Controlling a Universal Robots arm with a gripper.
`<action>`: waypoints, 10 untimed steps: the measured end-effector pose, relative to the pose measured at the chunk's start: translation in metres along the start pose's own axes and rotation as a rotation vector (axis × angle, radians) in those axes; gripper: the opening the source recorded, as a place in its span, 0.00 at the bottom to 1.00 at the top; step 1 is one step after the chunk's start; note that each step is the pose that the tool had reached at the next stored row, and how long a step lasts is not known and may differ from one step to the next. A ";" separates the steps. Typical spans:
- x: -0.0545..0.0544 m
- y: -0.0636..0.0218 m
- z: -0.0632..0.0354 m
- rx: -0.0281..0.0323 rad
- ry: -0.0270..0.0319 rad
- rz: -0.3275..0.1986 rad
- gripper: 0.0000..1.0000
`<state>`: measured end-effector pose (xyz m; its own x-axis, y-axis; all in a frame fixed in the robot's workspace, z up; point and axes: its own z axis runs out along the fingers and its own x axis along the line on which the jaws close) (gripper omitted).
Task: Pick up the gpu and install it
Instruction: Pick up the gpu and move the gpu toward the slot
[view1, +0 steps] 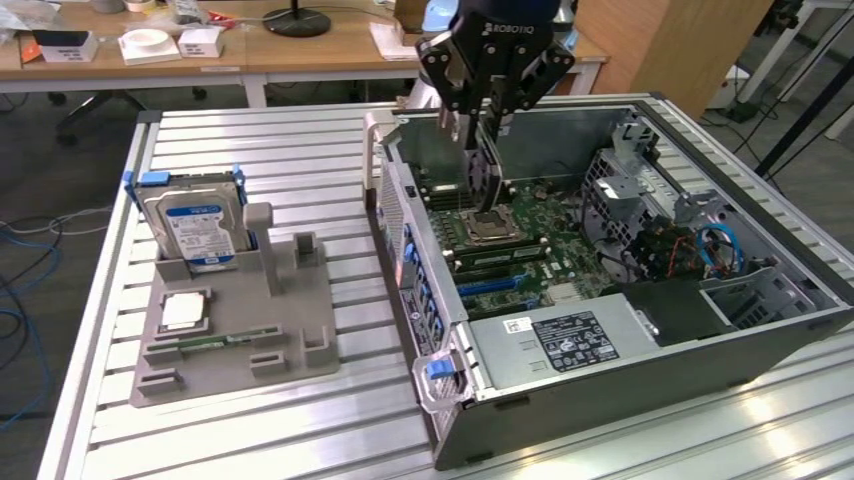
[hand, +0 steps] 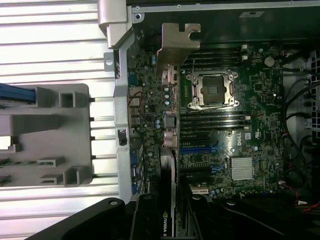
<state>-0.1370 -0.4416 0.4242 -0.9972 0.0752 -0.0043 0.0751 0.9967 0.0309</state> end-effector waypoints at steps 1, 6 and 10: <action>0.000 0.0000 0.0000 0.0000 0.0000 0.000 0.26; -0.002 0.0001 0.0000 0.0000 -0.0001 0.000 0.26; -0.003 0.0002 0.0000 0.0000 -0.0001 0.000 0.26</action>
<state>-0.1342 -0.4416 0.4242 -0.9972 0.0753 -0.0044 0.0751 0.9967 0.0309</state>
